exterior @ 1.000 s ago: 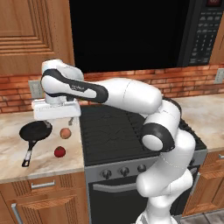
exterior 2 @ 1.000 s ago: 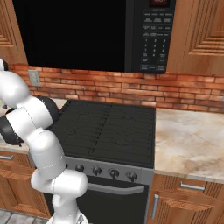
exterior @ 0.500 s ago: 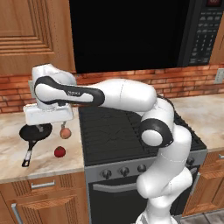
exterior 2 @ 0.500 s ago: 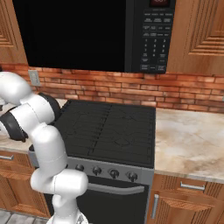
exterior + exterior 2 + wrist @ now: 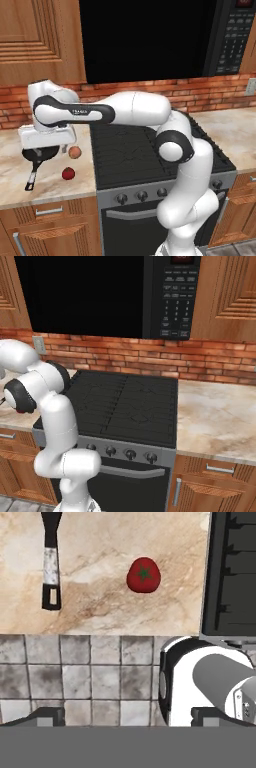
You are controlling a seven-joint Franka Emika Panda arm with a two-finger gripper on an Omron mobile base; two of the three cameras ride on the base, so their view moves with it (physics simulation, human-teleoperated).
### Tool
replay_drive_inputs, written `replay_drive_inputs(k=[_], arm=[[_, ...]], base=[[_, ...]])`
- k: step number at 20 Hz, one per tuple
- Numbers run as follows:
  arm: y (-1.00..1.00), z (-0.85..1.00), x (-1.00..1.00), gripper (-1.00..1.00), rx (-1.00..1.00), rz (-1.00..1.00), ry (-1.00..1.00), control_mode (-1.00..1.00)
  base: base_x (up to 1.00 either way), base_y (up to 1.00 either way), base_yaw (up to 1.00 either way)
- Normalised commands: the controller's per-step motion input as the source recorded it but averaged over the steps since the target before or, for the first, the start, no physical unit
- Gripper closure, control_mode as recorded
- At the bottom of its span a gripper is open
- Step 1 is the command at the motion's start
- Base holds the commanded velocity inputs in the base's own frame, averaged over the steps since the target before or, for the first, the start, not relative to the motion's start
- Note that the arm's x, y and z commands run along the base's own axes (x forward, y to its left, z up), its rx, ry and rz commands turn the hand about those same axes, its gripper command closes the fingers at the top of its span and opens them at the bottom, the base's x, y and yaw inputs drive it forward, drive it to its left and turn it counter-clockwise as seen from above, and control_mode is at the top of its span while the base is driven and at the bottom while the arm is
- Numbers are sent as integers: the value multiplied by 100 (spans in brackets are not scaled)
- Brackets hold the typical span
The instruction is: Place the pan on the front right burner on the stove. Then place the tomato and the onion in the pan and turn on the front right burner.
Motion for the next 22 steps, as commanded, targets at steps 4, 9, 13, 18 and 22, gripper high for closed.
replay_drive_inputs(k=[4,9,13,18,22], arm=[[5,-23,0,-100,0,-1,-8,-100],[0,-25,3,-100,0,-3,-11,-100],[0,-30,9,-100,0,-3,-11,-100],[0,-27,22,-100,0,-3,-9,-100],[10,-23,22,-100,0,-1,-10,-100]], base=[[0,0,0],[0,0,0],[0,0,0],[0,0,0],[0,0,0]])
